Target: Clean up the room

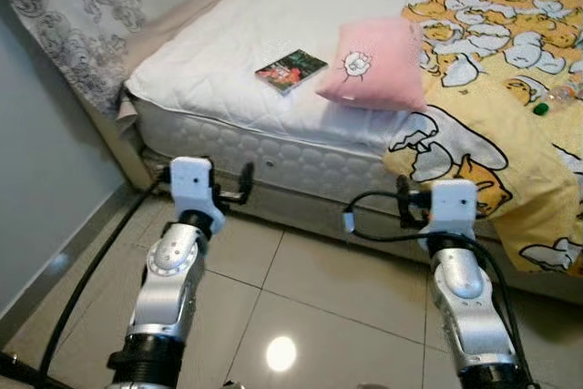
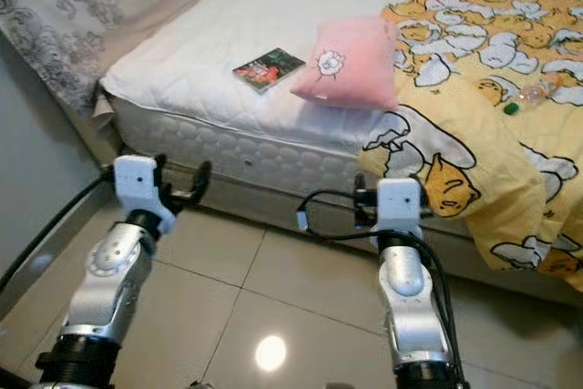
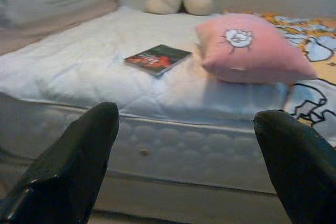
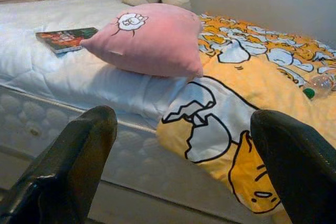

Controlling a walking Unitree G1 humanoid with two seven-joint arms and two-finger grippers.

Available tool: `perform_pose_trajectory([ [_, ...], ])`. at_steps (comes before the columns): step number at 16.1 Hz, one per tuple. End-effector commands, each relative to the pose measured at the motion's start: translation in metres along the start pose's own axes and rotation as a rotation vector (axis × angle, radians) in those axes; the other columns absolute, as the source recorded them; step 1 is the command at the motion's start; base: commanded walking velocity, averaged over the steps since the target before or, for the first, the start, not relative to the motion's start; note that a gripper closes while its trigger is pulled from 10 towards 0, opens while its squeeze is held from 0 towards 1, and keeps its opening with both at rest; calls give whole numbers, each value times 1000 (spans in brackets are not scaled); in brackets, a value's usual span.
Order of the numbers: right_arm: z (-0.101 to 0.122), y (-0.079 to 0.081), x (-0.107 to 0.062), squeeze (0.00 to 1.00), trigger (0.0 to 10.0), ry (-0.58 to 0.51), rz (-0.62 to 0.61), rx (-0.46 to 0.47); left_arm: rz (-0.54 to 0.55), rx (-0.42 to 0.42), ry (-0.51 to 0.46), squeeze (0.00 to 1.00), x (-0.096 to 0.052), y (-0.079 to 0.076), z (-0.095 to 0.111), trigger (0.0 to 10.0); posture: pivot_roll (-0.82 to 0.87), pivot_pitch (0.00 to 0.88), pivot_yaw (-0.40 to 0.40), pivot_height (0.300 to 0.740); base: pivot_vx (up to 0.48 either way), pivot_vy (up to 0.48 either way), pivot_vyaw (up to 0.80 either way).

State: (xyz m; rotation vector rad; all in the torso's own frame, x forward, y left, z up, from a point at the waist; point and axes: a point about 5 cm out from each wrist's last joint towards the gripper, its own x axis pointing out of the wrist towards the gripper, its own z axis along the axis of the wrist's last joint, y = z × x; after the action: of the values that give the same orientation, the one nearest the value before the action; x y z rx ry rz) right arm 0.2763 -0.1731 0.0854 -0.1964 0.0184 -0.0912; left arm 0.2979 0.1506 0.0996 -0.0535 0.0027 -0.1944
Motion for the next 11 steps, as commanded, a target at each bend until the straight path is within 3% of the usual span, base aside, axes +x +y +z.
perform_pose_trajectory([
  [1,-2,-2,0,0,10000,19,-14,2,-11,-2,-9,1000,4,-2,4,10000,-156,0,65,723,480,0,-569],
  [2,-4,-6,0,0,10000,29,-33,7,-8,-8,-11,0,5,-1,5,10000,-161,0,65,723,480,0,-556],
  [6,-3,-14,1,0,10000,9,-52,-6,-13,-25,-20,0,10,-6,5,10000,-174,0,60,723,480,0,-592],
  [9,2,-10,4,0,10000,-14,-26,-16,77,-85,-27,0,13,3,7,10000,-174,0,56,723,480,0,0],
  [11,2,-10,6,0,10000,-8,-29,-14,60,-71,-40,0,14,0,9,10000,-167,0,49,723,480,0,0],
])
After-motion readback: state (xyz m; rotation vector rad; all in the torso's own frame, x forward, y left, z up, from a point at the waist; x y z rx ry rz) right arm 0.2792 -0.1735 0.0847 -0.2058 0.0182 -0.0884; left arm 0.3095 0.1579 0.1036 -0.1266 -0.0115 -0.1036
